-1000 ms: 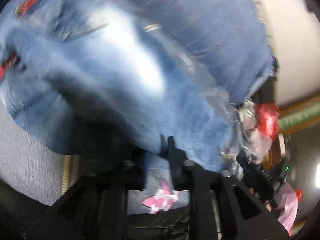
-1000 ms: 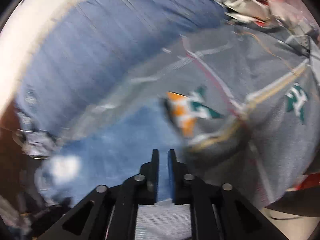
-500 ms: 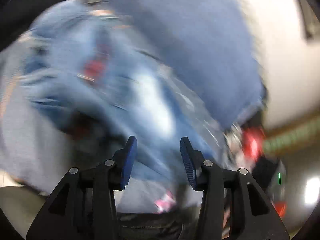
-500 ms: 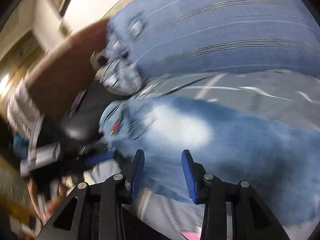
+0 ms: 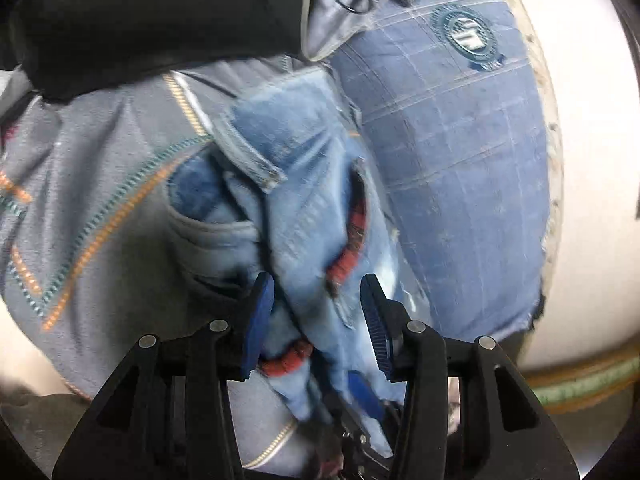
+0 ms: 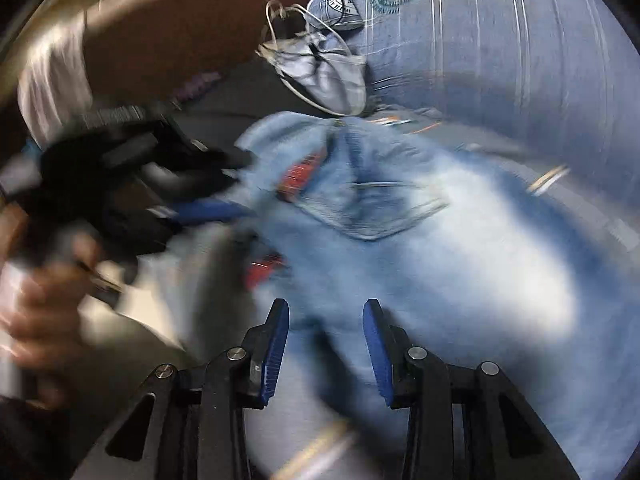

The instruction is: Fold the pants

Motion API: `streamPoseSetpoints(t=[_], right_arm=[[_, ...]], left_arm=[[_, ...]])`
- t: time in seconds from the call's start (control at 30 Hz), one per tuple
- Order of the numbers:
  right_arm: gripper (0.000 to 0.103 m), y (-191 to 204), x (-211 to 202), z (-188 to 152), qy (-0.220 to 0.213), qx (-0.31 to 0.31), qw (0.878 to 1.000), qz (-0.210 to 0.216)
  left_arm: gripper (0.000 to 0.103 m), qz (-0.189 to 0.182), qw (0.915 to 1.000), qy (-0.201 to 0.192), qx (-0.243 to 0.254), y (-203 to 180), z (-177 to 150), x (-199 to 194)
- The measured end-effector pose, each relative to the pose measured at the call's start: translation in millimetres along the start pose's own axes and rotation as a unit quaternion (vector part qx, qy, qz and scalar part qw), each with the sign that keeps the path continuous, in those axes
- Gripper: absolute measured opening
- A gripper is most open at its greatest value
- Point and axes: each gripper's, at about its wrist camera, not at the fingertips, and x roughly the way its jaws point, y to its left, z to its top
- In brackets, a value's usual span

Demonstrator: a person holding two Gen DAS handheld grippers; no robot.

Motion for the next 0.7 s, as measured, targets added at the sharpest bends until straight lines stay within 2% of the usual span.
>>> streamPoseSetpoints(t=[0.13,0.27,0.33,0.37,0.4,0.5,0.57,0.63,0.7], right_arm=[[0.038,-11,9,-4,0.006,0.02,1.0,0.014],[0.035,-14,10,0,-0.006,0.028,1.0,-0.001],[0.018,-14,5,-1,-0.017,0.034,0.999,-0.003],[0.013,-15,3,-2,-0.022,0.037,0.999,-0.007],[0.008,-15,1,-2,-0.023,0.038,0.999,-0.008],[0.005,-18,-6,-3,-0.036,0.056,0.998,0.003],[0.004,-18,-13,-4,-0.044,0.066,0.997,0.011],[0.004,-18,-23,-2,-0.057,0.072,0.996,0.013],[0.004,-18,-39,-3,-0.081,0.08,0.993,0.024]], left_arm=[[0.044,-0.011,0.9991,0.039,-0.016,2,-1,22],[0.044,0.0,0.9989,0.048,-0.006,-7,13,34],[0.044,0.022,0.9993,0.028,0.006,-13,16,35],[0.039,0.03,0.9994,0.018,0.007,-11,17,34],[0.039,0.034,0.9994,0.006,0.004,-11,20,31],[0.035,0.029,0.9995,-0.014,-0.006,-7,25,25],[0.012,0.022,0.9992,-0.032,-0.002,-8,26,18],[0.01,0.01,0.9986,-0.046,0.024,-15,22,11],[0.01,-0.037,0.9958,-0.068,0.049,-24,14,-6]])
